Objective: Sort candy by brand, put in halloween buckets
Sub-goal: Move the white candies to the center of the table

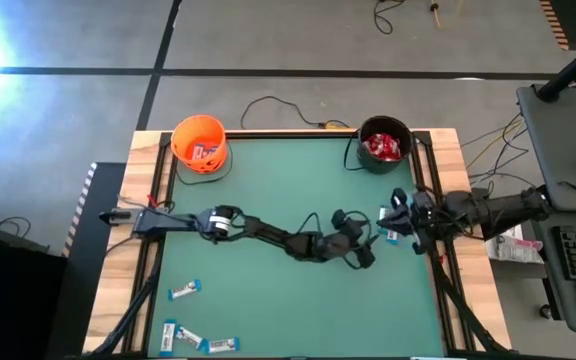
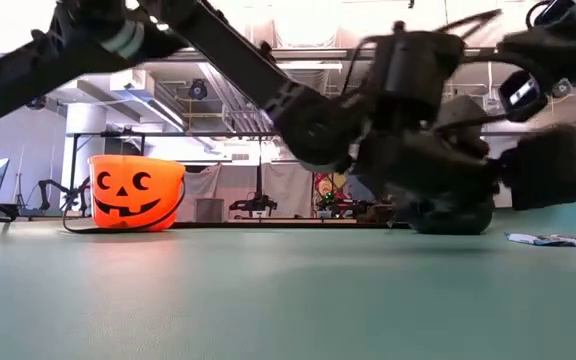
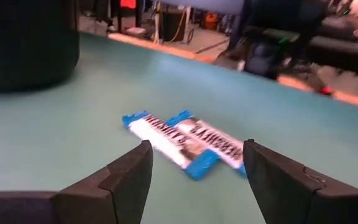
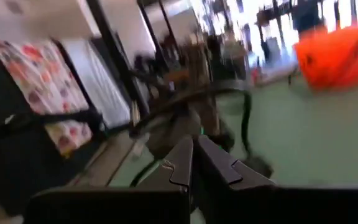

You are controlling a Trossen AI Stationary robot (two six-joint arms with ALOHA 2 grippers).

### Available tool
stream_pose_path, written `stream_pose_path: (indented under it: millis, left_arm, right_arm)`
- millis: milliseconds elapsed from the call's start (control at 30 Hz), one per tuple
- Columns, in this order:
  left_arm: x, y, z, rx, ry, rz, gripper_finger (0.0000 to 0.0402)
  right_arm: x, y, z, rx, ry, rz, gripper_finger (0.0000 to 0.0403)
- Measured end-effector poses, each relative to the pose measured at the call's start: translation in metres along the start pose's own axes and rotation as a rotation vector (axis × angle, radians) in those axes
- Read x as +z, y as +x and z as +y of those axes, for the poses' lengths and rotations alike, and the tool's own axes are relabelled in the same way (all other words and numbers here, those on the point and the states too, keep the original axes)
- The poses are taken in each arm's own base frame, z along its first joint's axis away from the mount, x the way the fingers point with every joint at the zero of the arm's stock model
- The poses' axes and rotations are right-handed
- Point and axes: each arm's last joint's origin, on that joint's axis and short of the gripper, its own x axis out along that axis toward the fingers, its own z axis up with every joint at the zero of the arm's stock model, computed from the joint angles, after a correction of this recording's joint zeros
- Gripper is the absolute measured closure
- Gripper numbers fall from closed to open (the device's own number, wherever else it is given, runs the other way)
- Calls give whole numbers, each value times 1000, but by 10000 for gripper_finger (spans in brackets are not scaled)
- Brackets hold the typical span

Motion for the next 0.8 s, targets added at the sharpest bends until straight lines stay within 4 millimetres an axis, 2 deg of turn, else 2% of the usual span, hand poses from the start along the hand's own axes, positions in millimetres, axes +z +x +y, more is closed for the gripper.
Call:
stream_pose_path:
  millis: [133,333,400,533,800]
  left_arm:
    - [1,23,4,31,19,10,169]
    - [-18,51,13,69,26,24,169]
    - [-21,51,19,83,-27,-21,169]
    - [-27,51,26,113,-45,33,169]
    - [-31,44,15,123,147,241,169]
  right_arm:
    - [2,-1,-1,-118,53,158,393]
    - [6,-3,-6,-438,87,335,393]
    - [7,-1,-6,-493,119,372,393]
    - [5,7,-7,-549,164,441,393]
    - [2,27,-9,-615,154,592,393]
